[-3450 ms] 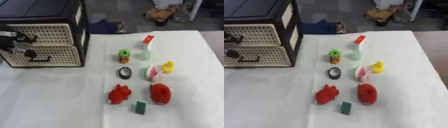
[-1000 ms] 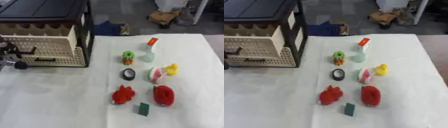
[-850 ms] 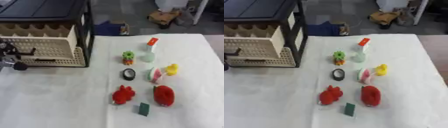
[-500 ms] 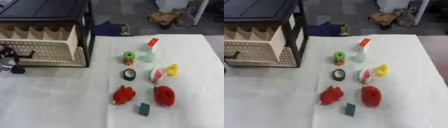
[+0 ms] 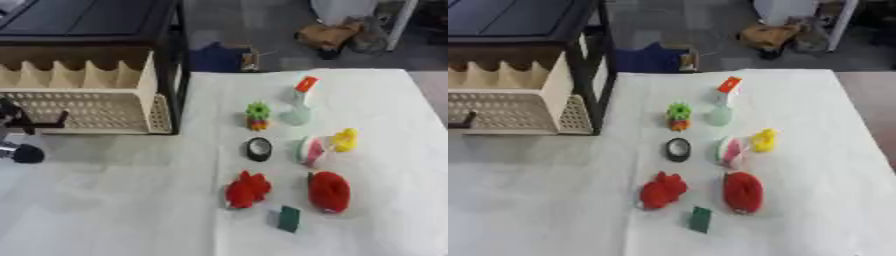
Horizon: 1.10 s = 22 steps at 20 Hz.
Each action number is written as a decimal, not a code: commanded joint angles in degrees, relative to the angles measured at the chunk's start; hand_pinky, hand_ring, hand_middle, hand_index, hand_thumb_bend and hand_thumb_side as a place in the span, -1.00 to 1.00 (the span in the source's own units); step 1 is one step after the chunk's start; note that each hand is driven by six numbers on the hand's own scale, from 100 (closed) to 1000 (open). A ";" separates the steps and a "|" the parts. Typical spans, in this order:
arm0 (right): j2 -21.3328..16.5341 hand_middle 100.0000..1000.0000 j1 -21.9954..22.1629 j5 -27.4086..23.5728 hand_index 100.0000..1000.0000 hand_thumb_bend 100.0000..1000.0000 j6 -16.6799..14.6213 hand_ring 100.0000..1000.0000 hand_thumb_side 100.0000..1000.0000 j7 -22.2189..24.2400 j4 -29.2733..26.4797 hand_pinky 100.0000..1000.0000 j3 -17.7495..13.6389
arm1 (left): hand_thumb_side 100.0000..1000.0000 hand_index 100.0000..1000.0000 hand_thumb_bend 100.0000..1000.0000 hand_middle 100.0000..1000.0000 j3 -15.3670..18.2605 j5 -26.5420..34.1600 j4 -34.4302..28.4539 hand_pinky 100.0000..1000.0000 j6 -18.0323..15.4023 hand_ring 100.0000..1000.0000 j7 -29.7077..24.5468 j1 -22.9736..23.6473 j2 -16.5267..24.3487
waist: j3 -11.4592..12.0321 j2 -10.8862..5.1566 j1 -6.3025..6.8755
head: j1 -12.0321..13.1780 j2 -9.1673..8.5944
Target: Pick up objects from table and place into drawer.
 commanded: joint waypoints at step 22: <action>-0.98 0.08 -0.86 -0.06 0.56 -1.00 -0.16 0.17 1.00 -0.36 -0.95 0.20 -0.64 | 1.00 0.78 0.38 -1.00 2.91 -0.45 -6.57 -1.00 1.68 -1.00 0.41 4.19 5.24 | 0.01 -1.35 -0.56 | -0.29 -0.21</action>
